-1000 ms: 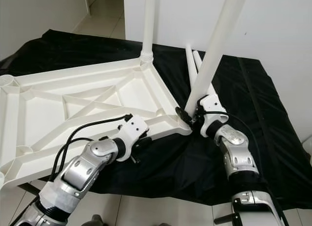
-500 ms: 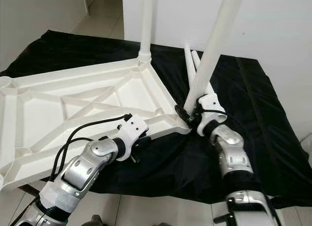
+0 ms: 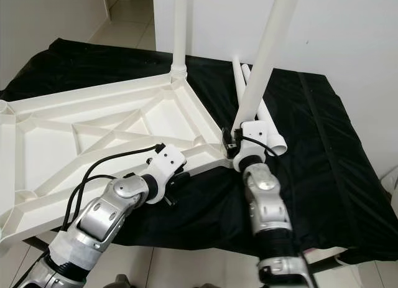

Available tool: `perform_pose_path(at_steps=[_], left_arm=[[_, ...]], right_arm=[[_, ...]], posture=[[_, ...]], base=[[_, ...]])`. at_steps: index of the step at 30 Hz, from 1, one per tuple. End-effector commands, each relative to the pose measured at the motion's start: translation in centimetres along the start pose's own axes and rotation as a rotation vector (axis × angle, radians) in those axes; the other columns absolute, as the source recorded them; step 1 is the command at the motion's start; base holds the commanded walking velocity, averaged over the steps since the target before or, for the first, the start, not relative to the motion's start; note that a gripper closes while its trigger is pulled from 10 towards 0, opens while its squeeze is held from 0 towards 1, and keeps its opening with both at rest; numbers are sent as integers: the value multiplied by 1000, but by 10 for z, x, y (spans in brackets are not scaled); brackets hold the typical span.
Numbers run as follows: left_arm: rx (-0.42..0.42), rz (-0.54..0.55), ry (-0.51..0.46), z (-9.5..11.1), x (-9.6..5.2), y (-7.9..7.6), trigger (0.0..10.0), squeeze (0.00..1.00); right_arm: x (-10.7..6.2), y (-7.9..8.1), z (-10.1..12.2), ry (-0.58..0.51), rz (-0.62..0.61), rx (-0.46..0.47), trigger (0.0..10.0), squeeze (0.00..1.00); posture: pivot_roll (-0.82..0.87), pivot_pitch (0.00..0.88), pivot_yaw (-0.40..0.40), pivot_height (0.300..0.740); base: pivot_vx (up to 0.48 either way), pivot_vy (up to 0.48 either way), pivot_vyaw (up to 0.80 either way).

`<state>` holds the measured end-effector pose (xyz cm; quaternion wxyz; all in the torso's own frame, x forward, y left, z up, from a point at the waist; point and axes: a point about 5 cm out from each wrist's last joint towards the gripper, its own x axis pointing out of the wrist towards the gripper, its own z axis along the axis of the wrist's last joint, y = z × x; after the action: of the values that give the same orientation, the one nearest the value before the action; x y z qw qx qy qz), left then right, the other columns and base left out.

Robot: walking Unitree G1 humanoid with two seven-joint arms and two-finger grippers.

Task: Building children table

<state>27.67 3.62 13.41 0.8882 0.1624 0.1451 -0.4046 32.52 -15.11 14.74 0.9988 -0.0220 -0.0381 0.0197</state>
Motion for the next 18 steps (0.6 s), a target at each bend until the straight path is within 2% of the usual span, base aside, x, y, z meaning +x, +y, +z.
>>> perform_pose_path(at_steps=[1,3,6,14,15,16,18], left_arm=[[13,-46,-24,7,1,-10,10000,0],[11,-44,-26,7,0,-10,10000,0],[10,-42,-27,7,0,-10,10000,0],[7,-40,-25,6,-1,-12,10000,0],[7,-42,-25,6,-1,-13,10000,0],[7,-42,-25,6,-1,-13,10000,0],[9,-42,-26,6,-1,-13,10000,0]], right_arm=[[-6,-1,-19,104,-76,-15,10000,0],[-9,1,-21,129,-173,-7,10000,0],[-11,3,-20,128,-214,10,10000,0],[-11,6,-12,76,-189,48,10000,0],[-11,6,-8,51,-175,77,10000,1000],[-11,6,-8,51,-175,77,10000,1000],[-9,6,4,-17,-115,121,10000,1000]], posture=[[115,72,-63,740],[118,72,-66,740],[124,71,-71,740],[124,70,-71,740],[124,65,-71,740],[124,65,-71,740],[124,64,-70,740]], base=[[0,0,0],[0,0,0],[0,0,0],[0,0,0],[0,0,0],[0,0,0],[0,0,0]])
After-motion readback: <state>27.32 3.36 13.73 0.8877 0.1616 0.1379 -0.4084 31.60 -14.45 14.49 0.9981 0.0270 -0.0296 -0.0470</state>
